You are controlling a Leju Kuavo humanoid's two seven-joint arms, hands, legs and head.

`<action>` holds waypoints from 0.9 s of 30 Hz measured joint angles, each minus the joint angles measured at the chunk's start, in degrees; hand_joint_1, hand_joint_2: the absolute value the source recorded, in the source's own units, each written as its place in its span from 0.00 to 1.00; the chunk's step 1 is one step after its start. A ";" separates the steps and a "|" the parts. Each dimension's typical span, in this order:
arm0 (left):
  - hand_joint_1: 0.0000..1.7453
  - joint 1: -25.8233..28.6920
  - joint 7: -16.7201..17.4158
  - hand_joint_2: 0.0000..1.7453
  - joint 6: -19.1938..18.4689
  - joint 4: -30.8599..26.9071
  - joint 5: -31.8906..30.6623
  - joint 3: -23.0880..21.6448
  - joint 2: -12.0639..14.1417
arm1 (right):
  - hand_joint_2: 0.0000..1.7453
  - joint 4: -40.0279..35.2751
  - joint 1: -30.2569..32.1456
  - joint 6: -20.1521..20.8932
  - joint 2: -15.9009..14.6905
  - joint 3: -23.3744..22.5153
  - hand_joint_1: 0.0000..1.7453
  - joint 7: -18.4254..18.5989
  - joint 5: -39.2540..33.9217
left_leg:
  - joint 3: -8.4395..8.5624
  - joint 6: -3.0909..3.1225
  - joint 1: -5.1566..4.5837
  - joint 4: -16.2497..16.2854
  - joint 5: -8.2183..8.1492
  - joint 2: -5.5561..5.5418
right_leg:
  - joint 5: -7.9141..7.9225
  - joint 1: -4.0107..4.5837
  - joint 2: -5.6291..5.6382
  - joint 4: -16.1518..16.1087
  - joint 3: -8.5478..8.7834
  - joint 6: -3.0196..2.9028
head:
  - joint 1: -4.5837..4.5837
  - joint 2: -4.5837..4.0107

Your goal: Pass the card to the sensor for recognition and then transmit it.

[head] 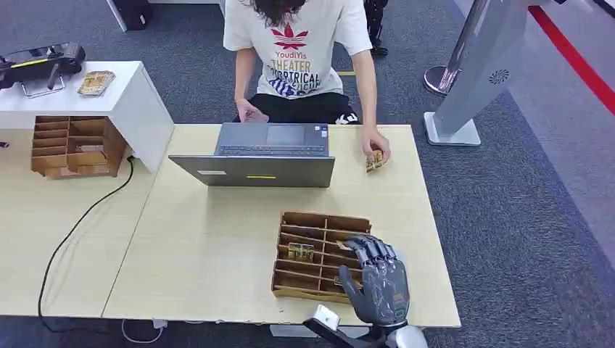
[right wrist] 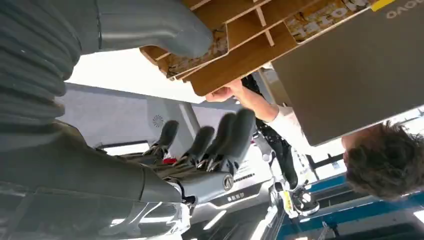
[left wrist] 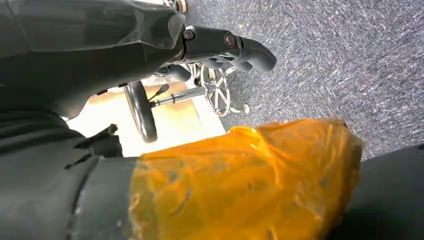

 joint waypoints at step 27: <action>0.00 -0.07 0.00 0.00 -0.24 0.00 -1.03 0.00 0.07 | 1.00 3.87 -2.71 0.28 -0.55 -1.60 0.46 1.23 1.42 | 0.00 0.00 0.00 0.00 0.00 0.00 | 0.00 0.00 0.00 0.00 0.00 0.00 | 0.00 0.00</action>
